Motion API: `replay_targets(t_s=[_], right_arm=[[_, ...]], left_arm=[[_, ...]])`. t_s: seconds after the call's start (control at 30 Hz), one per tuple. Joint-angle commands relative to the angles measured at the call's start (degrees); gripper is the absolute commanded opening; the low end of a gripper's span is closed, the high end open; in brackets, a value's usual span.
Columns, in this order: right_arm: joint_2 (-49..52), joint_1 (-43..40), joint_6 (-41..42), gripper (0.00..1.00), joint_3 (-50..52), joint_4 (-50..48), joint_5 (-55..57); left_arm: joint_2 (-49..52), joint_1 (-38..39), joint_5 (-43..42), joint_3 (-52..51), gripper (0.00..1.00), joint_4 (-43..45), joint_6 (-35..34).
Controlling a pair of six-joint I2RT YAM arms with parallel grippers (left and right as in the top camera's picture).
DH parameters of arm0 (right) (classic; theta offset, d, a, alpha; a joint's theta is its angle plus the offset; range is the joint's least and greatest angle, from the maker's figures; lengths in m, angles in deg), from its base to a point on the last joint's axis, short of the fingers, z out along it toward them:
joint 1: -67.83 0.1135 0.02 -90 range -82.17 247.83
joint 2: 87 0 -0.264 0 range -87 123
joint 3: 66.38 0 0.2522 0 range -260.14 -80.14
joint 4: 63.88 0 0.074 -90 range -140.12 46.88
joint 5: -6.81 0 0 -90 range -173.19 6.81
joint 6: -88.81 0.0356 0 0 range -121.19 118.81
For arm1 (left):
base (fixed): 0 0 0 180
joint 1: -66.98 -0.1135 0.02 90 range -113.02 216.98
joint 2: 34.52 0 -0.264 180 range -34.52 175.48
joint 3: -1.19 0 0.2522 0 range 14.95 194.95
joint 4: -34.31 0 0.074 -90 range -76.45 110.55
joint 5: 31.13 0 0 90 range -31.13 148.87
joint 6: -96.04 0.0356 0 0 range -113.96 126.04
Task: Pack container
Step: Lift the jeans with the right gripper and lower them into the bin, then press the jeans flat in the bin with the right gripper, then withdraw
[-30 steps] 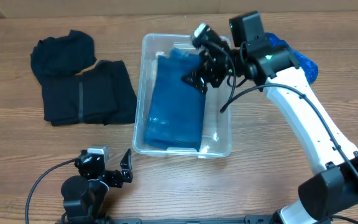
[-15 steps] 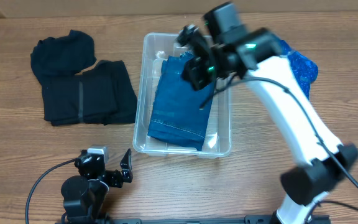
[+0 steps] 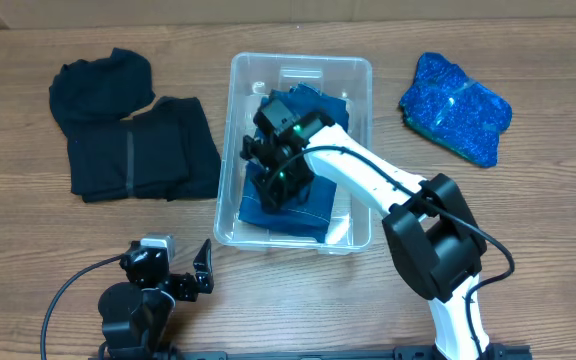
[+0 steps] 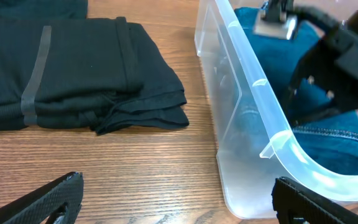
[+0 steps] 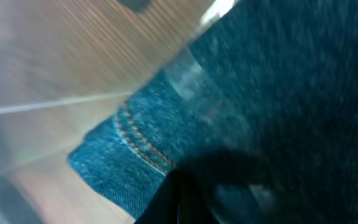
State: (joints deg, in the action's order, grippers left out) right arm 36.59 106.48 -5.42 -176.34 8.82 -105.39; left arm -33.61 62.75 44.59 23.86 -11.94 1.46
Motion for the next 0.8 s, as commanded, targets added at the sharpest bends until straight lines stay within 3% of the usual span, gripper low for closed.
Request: replay_targets(t_s=[0.0,0.17,0.33,0.43,0.53,0.77], right_arm=[[0.02,-0.11,4.59,0.04,2.12,1.44,12.96],[0.02,-0.11,9.2,0.04,1.95,6.23,24.83],[-0.04,-0.09,10.47,0.04,-0.52,11.34,28.09],[-2.45,-0.09,10.21,0.04,-9.16,13.64,14.14],[-3.17,-0.04,8.46,0.04,-8.83,11.61,1.27],[-3.06,0.72,9.01,0.04,1.73,-1.79,-0.83]], left_arm=[[-0.28,0.09,0.33,-0.15,1.0,0.13,-0.98],[-0.28,0.09,0.33,-0.15,1.0,0.15,-1.01],[-0.28,0.09,0.33,-0.15,1.0,0.13,-0.98],[-0.28,0.09,0.33,-0.15,1.0,0.15,-1.01],[-0.28,0.09,0.33,-0.15,1.0,0.15,-0.98],[-0.28,0.09,0.33,-0.15,1.0,0.15,-0.98]])
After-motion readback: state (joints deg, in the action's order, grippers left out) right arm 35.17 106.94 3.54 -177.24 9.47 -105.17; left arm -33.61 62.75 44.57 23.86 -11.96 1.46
